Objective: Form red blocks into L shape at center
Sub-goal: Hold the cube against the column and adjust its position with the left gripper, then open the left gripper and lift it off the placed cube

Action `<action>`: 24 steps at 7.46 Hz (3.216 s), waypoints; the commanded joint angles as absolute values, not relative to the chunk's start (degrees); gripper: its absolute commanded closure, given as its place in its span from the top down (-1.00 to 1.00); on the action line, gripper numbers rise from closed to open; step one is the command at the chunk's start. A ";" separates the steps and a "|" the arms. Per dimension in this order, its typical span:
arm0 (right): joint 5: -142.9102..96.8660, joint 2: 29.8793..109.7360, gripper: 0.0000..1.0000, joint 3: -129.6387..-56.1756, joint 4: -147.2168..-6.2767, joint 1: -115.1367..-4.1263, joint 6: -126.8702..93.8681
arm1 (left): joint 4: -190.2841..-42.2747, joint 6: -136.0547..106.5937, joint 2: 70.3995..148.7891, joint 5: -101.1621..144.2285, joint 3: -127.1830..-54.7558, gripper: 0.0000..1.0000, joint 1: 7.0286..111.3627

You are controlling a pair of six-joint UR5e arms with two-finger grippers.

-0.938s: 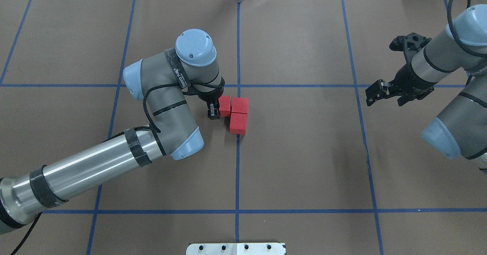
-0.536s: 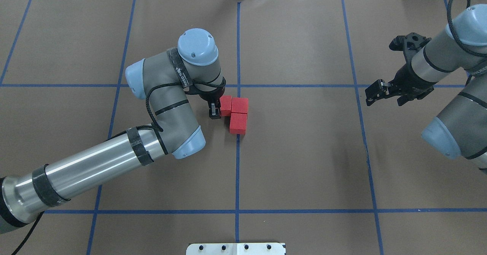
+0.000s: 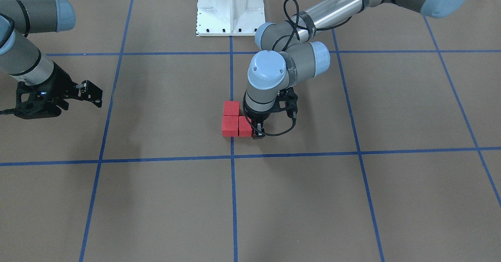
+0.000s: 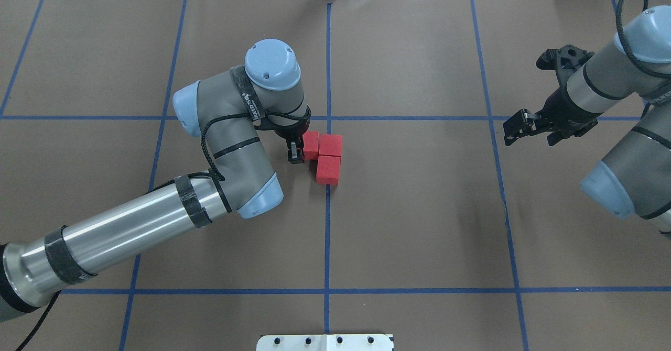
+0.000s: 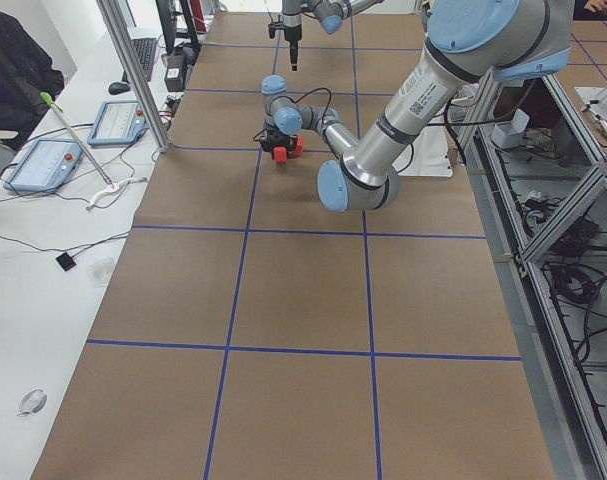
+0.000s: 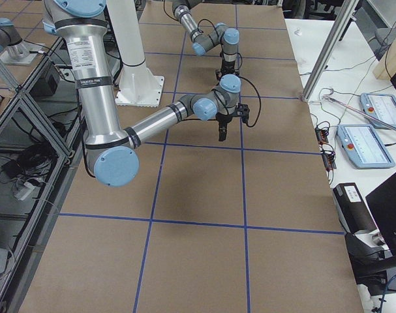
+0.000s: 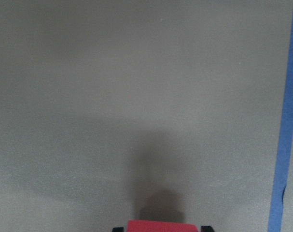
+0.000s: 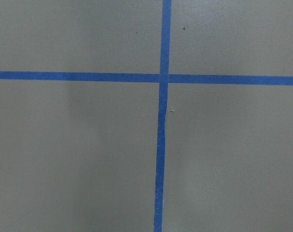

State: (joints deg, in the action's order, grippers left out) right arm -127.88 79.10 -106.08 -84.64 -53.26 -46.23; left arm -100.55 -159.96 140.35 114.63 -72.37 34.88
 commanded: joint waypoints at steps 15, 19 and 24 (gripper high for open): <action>-127.88 79.19 1.00 -106.08 -84.64 -53.26 -46.14 | -101.34 -159.87 140.54 114.70 -71.72 1.00 34.89; -127.88 79.19 1.00 -106.08 -84.64 -53.26 -46.14 | -101.25 -159.87 140.54 114.87 -72.07 1.00 34.89; -127.97 79.10 1.00 -106.43 -84.64 -53.52 -45.97 | -99.84 -143.68 121.37 118.30 -96.60 1.00 36.30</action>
